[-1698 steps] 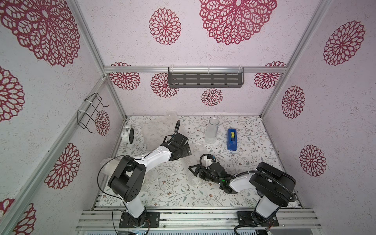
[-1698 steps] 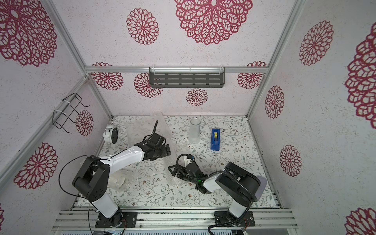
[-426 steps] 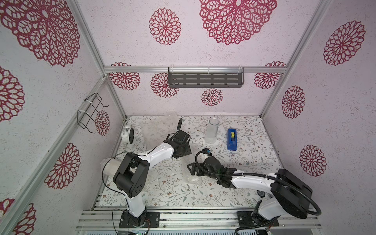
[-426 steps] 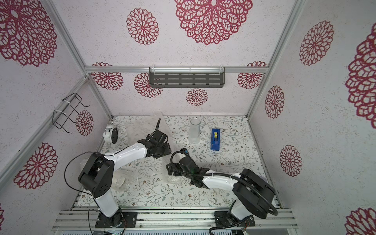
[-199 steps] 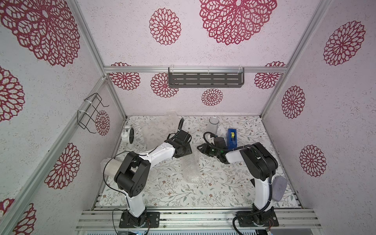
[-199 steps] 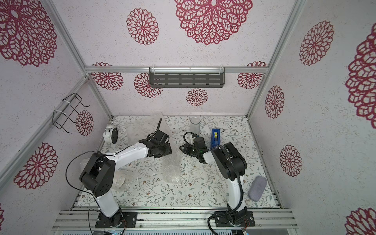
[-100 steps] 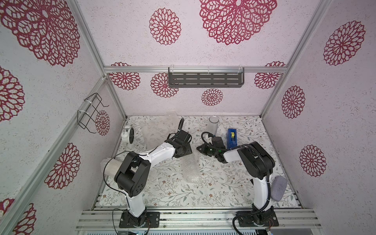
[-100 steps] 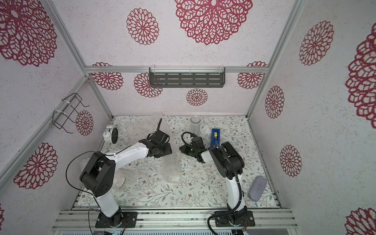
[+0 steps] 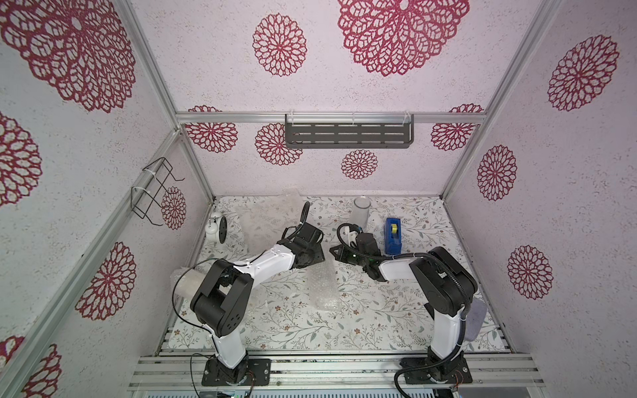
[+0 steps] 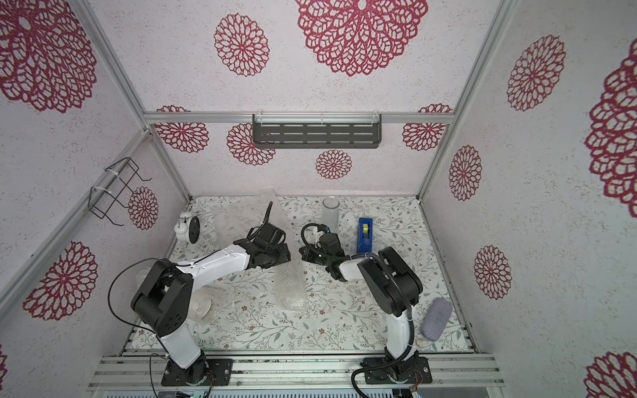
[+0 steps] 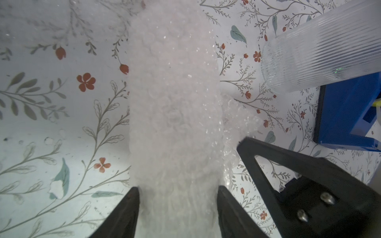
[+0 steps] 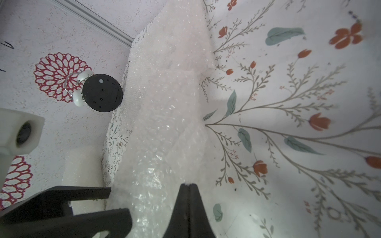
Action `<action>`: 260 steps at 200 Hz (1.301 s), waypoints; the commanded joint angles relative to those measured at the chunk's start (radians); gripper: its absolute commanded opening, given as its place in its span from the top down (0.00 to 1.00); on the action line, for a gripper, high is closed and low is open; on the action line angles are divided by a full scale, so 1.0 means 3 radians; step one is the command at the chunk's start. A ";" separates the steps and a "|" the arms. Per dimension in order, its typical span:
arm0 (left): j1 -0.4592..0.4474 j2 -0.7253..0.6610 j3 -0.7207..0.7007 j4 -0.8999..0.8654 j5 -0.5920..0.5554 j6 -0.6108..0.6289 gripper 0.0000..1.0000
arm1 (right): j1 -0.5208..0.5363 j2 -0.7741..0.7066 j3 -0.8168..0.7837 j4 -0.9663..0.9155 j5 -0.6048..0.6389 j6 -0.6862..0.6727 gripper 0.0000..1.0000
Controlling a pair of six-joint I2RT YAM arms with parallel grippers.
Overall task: Wrap vases in bubble wrap
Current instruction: Wrap the vase in bubble wrap.
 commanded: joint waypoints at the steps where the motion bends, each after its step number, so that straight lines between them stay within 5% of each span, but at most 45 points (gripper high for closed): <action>1: -0.0017 0.0025 -0.0180 -0.0147 0.0029 0.0083 0.38 | 0.0048 -0.0188 0.0130 0.0000 0.0025 -0.0126 1.00; 91: 0.0238 -0.0346 -0.0360 0.0451 0.0451 0.0048 0.19 | 0.0249 -0.0129 0.0303 -0.0086 0.0079 -0.0231 1.00; 197: 0.0547 -0.0104 -0.0171 0.0871 0.0865 -0.0068 0.00 | 0.0361 0.0043 0.0507 -0.0172 0.0115 -0.0286 1.00; 240: 0.0553 0.0138 0.0012 0.0634 0.0759 -0.0079 0.03 | 0.0390 0.0076 0.0553 -0.0176 0.0133 -0.0287 1.00; 260: 0.0578 0.0241 0.0066 0.0547 0.0725 -0.0120 0.13 | 0.0401 0.0083 0.0555 -0.0146 0.0143 -0.0281 1.00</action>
